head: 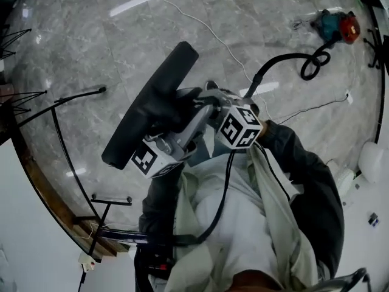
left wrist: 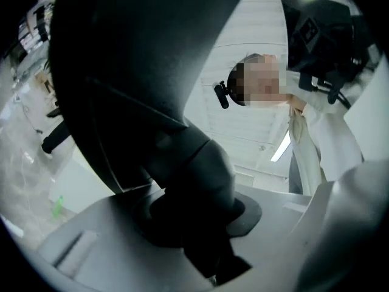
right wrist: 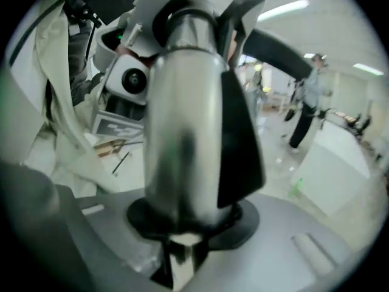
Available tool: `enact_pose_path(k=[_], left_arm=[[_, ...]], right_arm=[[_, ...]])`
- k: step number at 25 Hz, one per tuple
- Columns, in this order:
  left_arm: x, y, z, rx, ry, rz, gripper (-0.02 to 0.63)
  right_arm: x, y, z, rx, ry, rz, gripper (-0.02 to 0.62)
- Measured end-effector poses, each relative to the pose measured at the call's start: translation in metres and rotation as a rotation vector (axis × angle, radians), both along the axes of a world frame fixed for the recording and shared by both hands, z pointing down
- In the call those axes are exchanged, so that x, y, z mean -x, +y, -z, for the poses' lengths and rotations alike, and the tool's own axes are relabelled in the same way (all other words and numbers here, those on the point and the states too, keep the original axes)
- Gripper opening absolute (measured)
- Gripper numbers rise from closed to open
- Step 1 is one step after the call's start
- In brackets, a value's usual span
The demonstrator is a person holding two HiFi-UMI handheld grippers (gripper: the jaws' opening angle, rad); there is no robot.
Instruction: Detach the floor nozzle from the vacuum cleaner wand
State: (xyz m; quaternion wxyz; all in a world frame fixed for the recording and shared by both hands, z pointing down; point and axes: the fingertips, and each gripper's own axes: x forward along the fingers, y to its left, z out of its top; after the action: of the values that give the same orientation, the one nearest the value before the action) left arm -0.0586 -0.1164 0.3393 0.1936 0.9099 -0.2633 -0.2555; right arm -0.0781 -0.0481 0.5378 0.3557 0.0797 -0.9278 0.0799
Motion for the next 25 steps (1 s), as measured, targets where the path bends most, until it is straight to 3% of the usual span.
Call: enact_pose_path(k=[2,3,5,8,9,11,16,22,24,25], left_arm=[[-0.001,0.017,0.031,-0.037,-0.014,-0.020,0.115],[0.000,0.027,0.041,-0.050,-0.018,-0.039,0.117],[0.007,0.048,0.054,-0.077,-0.028,-0.075,0.121],[0.008,0.077,0.074,-0.096,-0.062,-0.072,0.123],[0.006,0.083,0.082,-0.096,-0.076,-0.058,0.123],[-0.002,0.091,0.097,-0.110,-0.081,-0.057,0.116],[-0.030,0.088,0.119,-0.119,-0.096,0.021,0.091],[-0.060,0.070,0.111,-0.008,-0.137,0.166,0.072],[-0.069,0.069,0.110,-0.018,-0.151,0.160,0.069],[-0.075,0.072,0.112,-0.044,-0.154,0.134,0.069]], right_arm=[[0.010,-0.001,0.033,-0.087,-0.142,-0.124,0.120],[0.015,0.006,0.045,-0.100,-0.187,-0.117,0.120],[0.028,0.031,0.061,-0.052,-0.228,0.009,0.121],[0.034,0.085,0.084,0.116,-0.288,0.281,0.113],[0.032,0.099,0.093,0.154,-0.309,0.340,0.068],[0.022,0.115,0.110,0.197,-0.330,0.374,0.049],[-0.005,0.104,0.131,0.123,-0.312,0.225,0.046],[-0.057,0.056,0.123,-0.200,-0.135,-0.169,0.041],[-0.067,0.049,0.120,-0.250,-0.118,-0.217,0.041],[-0.069,0.051,0.121,-0.241,-0.130,-0.194,0.041]])
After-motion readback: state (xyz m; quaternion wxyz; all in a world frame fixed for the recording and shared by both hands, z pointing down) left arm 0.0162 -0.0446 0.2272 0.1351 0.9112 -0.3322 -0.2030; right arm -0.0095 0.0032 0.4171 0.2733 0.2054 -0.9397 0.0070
